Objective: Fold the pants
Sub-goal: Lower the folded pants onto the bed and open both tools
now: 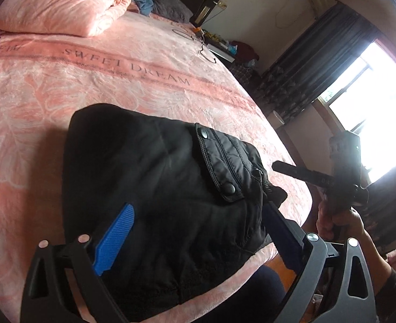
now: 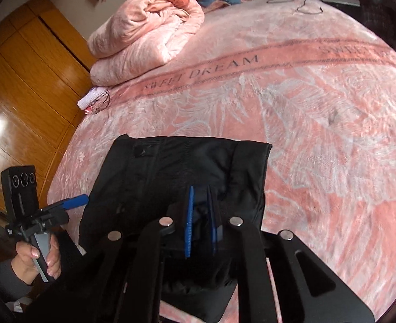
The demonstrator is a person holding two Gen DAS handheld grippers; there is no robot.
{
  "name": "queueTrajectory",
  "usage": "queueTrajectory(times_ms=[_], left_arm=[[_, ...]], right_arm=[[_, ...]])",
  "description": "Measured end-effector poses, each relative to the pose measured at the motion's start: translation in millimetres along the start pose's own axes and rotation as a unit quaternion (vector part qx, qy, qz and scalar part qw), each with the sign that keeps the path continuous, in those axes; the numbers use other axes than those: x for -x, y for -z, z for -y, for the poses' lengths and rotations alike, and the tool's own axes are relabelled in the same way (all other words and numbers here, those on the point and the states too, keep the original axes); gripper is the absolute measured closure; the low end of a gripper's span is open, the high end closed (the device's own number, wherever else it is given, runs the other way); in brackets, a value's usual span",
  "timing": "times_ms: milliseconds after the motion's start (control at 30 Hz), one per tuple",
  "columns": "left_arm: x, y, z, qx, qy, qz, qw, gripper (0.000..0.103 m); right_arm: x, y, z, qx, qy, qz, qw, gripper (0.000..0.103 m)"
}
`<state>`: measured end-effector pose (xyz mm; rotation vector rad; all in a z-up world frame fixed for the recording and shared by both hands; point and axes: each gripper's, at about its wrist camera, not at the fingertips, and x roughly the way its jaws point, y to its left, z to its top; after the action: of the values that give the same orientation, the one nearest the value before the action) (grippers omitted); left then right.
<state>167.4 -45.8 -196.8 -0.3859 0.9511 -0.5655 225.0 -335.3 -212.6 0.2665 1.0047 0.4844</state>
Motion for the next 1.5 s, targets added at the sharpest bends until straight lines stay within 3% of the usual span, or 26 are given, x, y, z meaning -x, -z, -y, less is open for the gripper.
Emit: queueTrajectory(times_ms=[67, 167, 233, 367, 400, 533, 600, 633, 733, 867, 1000, 1100, 1167, 1200, 1233, 1267, 1300, 1333, 1367, 1433, 1500], left_arm=[[6, 6, -5, 0.005, -0.004, 0.000, 1.0000, 0.006], [0, 15, -18, 0.023, -0.006, -0.015, 0.9996, 0.006], [-4, 19, -25, 0.026, -0.007, -0.016, 0.9995, 0.006], [-9, 20, -29, 0.031, -0.001, -0.021, 0.9993, 0.006], [-9, 18, -31, 0.034, -0.001, -0.022, 0.9992, 0.006], [6, 12, -39, 0.052, 0.009, -0.003, 0.9986, 0.006], [6, 12, -45, 0.065, 0.008, -0.011, 0.9978, 0.006], [3, 13, -48, 0.070, 0.006, -0.023, 0.9973, 0.006], [1, 14, -57, 0.069, -0.001, -0.039, 0.9968, 0.006], [11, -7, -73, 0.078, -0.002, -0.028, 0.9965, 0.006], [0, -36, -94, 0.102, -0.012, -0.043, 0.9938, 0.005], [-6, -46, -107, 0.115, -0.018, -0.054, 0.9918, 0.005], [-8, -48, -115, 0.121, -0.015, -0.061, 0.9907, 0.005], [-9, -49, -118, 0.126, -0.013, -0.066, 0.9897, 0.005], [-10, -50, -123, 0.132, -0.010, -0.071, 0.9886, 0.005], [-9, -52, -129, 0.138, -0.006, -0.079, 0.9873, 0.005], [-8, -54, -134, 0.142, -0.002, -0.082, 0.9865, 0.005], [-7, -56, -139, 0.146, 0.003, -0.084, 0.9856, 0.005], [-6, -58, -144, 0.153, 0.011, -0.087, 0.9844, 0.005], [-9, -61, -156, 0.174, 0.042, -0.106, 0.9782, 0.004], [-18, -60, -165, 0.190, 0.066, -0.132, 0.9706, 0.004]], right_arm=[[2, 18, -13, 0.004, 0.004, -0.004, 1.000, 0.092], [-18, 44, -8, -0.003, 0.047, -0.034, 0.998, 0.094], [-25, 59, 8, -0.040, 0.045, -0.033, 0.998, 0.103], [-21, 71, 16, -0.072, 0.042, -0.033, 0.996, 0.103], [-16, 69, 13, -0.078, 0.043, -0.032, 0.996, 0.103], [4, 54, -9, -0.068, 0.036, 0.005, 0.997, 0.085], [-7, 56, -8, -0.065, 0.050, -0.017, 0.996, 0.085], [-15, 60, -2, -0.066, 0.064, -0.035, 0.995, 0.091], [-15, 58, 2, -0.070, 0.065, -0.052, 0.994, 0.095], [6, 18, -5, -0.066, 0.039, -0.003, 0.997, 0.087], [-14, -26, 17, -0.103, 0.014, 0.008, 0.995, 0.079], [-49, -37, 44, -0.145, 0.004, -0.028, 0.989, 0.080], [-71, -28, 60, -0.154, 0.022, -0.073, 0.985, 0.090], [-73, -25, 64, -0.156, 0.026, -0.078, 0.984, 0.097], [-67, -24, 66, -0.160, 0.018, -0.074, 0.984, 0.098], [-58, -24, 66, -0.166, 0.002, -0.069, 0.984, 0.095], [-47, -25, 67, -0.172, -0.017, -0.063, 0.983, 0.070], [-33, -25, 67, -0.175, -0.018, -0.057, 0.983, 0.015], [-19, -24, 68, -0.172, -0.008, -0.047, 0.984, 0.002], [-6, -19, 74, -0.174, -0.027, -0.061, 0.983, 0.003], [-2, -8, 88, -0.207, -0.055, -0.085, 0.973, 0.003]])
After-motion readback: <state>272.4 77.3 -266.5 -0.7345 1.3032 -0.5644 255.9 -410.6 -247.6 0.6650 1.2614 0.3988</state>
